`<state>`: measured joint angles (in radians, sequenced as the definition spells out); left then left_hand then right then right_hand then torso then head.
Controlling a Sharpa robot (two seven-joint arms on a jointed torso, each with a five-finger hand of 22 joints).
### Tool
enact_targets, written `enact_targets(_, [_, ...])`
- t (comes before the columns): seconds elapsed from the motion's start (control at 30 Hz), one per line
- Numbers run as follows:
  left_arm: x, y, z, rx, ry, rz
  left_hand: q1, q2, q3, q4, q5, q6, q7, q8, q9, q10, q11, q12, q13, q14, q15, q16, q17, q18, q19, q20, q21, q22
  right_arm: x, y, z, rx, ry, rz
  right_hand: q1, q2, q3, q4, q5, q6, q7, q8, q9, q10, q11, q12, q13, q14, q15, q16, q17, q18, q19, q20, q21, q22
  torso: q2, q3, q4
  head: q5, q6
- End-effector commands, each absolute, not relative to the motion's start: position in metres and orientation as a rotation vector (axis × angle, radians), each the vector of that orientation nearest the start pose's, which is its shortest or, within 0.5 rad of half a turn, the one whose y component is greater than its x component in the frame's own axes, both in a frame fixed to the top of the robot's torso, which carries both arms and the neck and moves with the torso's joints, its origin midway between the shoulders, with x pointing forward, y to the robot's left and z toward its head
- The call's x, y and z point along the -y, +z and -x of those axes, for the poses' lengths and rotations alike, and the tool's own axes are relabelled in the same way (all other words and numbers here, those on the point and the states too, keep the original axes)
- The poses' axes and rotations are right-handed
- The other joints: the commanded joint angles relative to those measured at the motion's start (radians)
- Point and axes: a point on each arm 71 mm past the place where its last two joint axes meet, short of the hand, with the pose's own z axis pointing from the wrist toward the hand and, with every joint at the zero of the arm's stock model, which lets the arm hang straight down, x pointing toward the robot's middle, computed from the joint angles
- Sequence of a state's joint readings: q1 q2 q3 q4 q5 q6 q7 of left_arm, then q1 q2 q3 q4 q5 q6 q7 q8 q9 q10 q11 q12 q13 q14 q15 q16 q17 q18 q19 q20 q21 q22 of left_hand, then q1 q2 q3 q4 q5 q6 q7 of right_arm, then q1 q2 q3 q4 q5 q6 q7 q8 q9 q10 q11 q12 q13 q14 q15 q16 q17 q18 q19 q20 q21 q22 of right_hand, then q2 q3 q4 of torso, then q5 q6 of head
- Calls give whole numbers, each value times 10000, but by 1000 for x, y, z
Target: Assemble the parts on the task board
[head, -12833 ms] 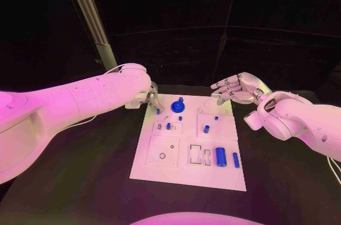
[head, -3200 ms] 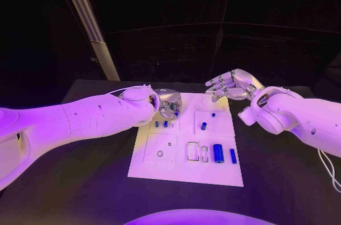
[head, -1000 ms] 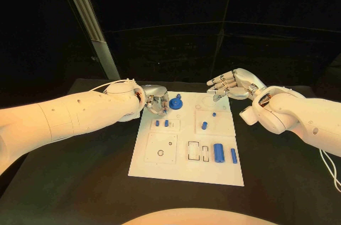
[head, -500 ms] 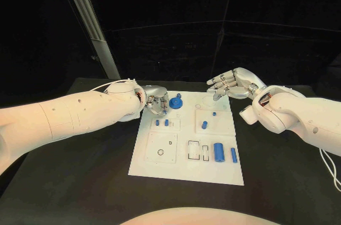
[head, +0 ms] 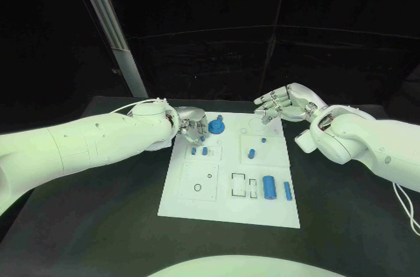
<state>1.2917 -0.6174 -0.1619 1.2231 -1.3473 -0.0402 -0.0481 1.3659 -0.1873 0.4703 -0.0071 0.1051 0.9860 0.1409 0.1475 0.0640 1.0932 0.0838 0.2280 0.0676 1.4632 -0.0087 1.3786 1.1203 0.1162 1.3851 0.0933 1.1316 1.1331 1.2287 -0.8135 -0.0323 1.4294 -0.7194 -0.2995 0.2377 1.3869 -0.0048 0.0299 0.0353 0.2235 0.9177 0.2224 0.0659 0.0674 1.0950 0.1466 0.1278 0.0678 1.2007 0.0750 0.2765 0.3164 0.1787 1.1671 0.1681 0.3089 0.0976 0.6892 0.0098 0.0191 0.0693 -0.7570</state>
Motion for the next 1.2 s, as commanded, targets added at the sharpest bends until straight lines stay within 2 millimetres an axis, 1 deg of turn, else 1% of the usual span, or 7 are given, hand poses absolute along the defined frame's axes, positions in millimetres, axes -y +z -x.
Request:
enact_targets(0.03, [-169, -212, -533, -19578, -6009, -2671, -110, 21, -97, -7, -33, -77, 12, -61, 14, -141, 13, -71, -13, 171, 90, -44, -36, -92, -56, 66, -63, -29, 209, -165, -507, -15918, 11978, -3842, -7, 94, 21, -46, 66, -93, -7, 63, 9, -51, 18, 42, -17, -49, 14, 59, -12, 31, 58, 43, -63, -14, -2, 3, -4, 0, -18])
enact_targets(0.4, [-176, -212, -535, -19508, -5814, -2483, -178, 25, -307, 2, -32, -469, 85, -379, 7, -384, 83, -117, 18, 125, 152, -74, -155, -52, -124, 142, -218, -131, 211, -165, -508, -15906, 11825, -3838, 17, 105, 52, -87, 85, -133, 15, 65, 8, -255, 44, 63, -45, 26, 4, 178, -72, 39, 154, 31, -113, -44, -2, -5, -1, -23, -6])
enact_targets(0.8, [-206, -199, -536, -18555, -6813, -863, -39, 161, -327, -54, -8, -375, 171, -385, 56, -645, 153, -131, 11, 27, 199, -209, -458, 30, -290, 179, -597, -458, 230, -173, -516, -16551, 9320, -1474, 667, 116, 686, -748, -44, 748, -440, 421, 75, 410, -467, 343, -27, 2224, -745, 1798, 626, 49, 2096, -749, 1214, 604, -16, -10, 9, -222, 158])
enact_targets(0.9, [-220, -191, -538, -17919, -8298, 1031, 130, 298, -120, -142, -1, -118, 294, -294, 82, -795, 268, -90, 2, -418, 280, -786, -1532, 261, -898, 242, -1761, -1479, 232, -176, -517, -16857, 7938, 98, 673, 20, 1137, -923, -70, 1012, -531, 428, 38, 663, -565, 250, -37, 2499, -852, 2338, 1014, 14, 2334, -904, 1710, 903, -18, 13, 4, -366, 239])
enact_targets(1.0, [-232, -185, -539, -17121, -9812, 2886, 287, 407, 143, -254, -2, -39, 386, -270, 73, -1046, 362, -59, -11, -1673, 350, -2339, -4209, 631, -2128, 301, -3726, -3125, 230, -180, -516, -16939, 6801, 1480, 524, -151, 1536, -1008, -154, 1114, -567, 353, 2, 762, -613, 96, -35, 2583, -886, 2782, 1369, -6, 2369, -962, 2123, 1174, -18, 26, 5, -443, 281])
enact_targets(1.07, [-237, -181, -539, -16612, -10694, 4052, 339, 432, 229, -312, -8, 15, 415, -237, 76, -1122, 387, 4, -4, -2478, 373, -3265, -5607, 667, -2530, 316, -4077, -3321, 228, -183, -514, -16928, 6208, 2195, 370, -274, 1851, -1027, -202, 1169, -596, 296, -2, 799, -645, -24, -35, 2641, -891, 3159, 1659, -32, 2389, -969, 2472, 1406, -21, 19, 3, -516, 322])
enact_targets(1.2, [-245, -177, -537, -15649, -12242, 6197, 378, 540, 306, -368, -17, 129, 440, -153, 86, -1157, 409, 159, 6, -3024, 385, -3859, -6159, 671, -2965, 334, -4372, -3440, 222, -188, -511, -16848, 5341, 3329, 58, -526, 2415, -1018, -391, 1114, -628, 120, -10, 760, -644, -243, -35, 2989, -896, 5078, 3447, -48, 2510, -994, 3349, 2051, -8, 10, 1, -574, 373])
